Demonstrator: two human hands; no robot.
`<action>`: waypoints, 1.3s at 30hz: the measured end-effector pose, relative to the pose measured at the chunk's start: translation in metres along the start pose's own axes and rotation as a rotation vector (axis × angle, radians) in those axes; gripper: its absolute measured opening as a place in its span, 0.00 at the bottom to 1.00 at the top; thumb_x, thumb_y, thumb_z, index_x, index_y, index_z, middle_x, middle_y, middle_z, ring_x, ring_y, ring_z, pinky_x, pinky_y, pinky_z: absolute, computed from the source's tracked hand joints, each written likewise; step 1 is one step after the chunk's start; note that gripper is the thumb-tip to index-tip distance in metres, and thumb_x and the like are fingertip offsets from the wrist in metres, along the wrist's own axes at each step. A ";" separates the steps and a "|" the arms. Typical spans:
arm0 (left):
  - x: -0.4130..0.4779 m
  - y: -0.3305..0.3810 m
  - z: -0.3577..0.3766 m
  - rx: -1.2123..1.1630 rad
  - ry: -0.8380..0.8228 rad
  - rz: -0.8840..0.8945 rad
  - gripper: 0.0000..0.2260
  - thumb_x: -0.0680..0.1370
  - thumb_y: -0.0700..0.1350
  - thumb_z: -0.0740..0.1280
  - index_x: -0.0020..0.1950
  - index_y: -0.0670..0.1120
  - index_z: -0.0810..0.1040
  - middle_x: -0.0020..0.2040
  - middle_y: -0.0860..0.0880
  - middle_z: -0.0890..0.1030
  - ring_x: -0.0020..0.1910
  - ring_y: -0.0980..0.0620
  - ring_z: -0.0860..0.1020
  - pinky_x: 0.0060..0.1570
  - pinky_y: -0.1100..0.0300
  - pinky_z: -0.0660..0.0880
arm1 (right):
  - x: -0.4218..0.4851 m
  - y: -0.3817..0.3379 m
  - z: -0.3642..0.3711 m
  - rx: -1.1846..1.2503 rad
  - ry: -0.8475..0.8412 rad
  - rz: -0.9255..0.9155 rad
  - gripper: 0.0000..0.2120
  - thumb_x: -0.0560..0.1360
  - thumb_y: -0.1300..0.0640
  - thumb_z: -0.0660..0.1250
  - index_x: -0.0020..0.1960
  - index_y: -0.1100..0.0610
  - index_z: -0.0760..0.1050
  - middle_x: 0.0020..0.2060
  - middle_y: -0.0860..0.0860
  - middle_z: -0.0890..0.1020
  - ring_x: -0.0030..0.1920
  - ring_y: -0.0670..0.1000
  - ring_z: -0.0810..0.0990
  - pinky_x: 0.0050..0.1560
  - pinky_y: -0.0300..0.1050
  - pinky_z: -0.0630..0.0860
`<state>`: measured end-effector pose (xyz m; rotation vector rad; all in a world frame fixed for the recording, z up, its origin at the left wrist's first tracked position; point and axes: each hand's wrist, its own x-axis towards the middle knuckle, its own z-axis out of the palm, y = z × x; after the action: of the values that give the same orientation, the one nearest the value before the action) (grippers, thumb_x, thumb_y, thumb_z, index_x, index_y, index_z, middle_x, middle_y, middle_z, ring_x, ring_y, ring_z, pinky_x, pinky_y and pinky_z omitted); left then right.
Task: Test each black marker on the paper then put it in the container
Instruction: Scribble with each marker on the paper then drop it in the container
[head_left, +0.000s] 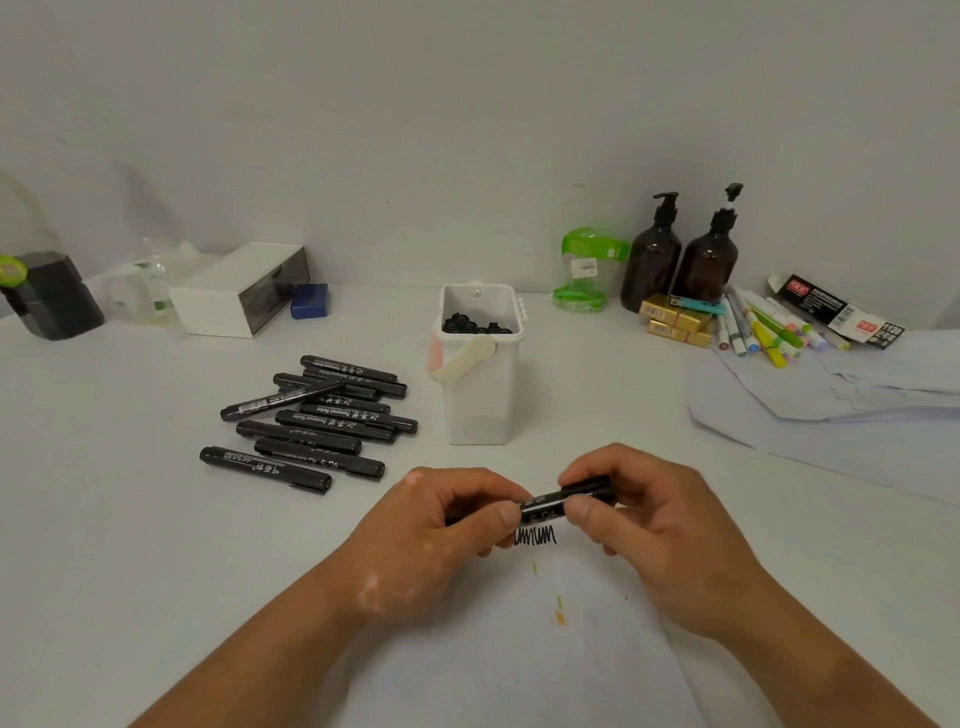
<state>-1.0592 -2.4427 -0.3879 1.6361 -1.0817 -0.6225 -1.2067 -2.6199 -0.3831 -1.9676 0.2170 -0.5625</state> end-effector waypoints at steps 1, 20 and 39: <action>0.001 0.000 -0.002 -0.016 0.022 -0.005 0.06 0.80 0.47 0.68 0.52 0.52 0.85 0.37 0.51 0.83 0.38 0.56 0.78 0.42 0.63 0.75 | 0.000 0.000 -0.005 0.022 0.042 -0.008 0.10 0.69 0.44 0.71 0.48 0.44 0.83 0.39 0.48 0.85 0.33 0.50 0.78 0.35 0.47 0.78; 0.006 -0.001 -0.017 -0.215 0.390 -0.093 0.05 0.79 0.42 0.69 0.45 0.49 0.85 0.28 0.51 0.74 0.27 0.60 0.72 0.30 0.71 0.70 | 0.124 -0.139 -0.052 -0.595 0.268 -0.176 0.02 0.76 0.50 0.72 0.48 0.45 0.84 0.33 0.45 0.84 0.33 0.46 0.81 0.35 0.34 0.73; 0.011 -0.007 -0.019 -0.211 0.368 -0.070 0.07 0.78 0.44 0.70 0.43 0.53 0.85 0.27 0.53 0.75 0.28 0.59 0.74 0.32 0.70 0.71 | 0.197 -0.113 0.033 -1.195 -0.358 0.082 0.14 0.78 0.61 0.62 0.58 0.58 0.84 0.55 0.57 0.85 0.54 0.58 0.83 0.53 0.53 0.83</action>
<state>-1.0359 -2.4424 -0.3872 1.5326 -0.6704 -0.4402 -1.0294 -2.6195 -0.2368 -3.1375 0.4739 0.0564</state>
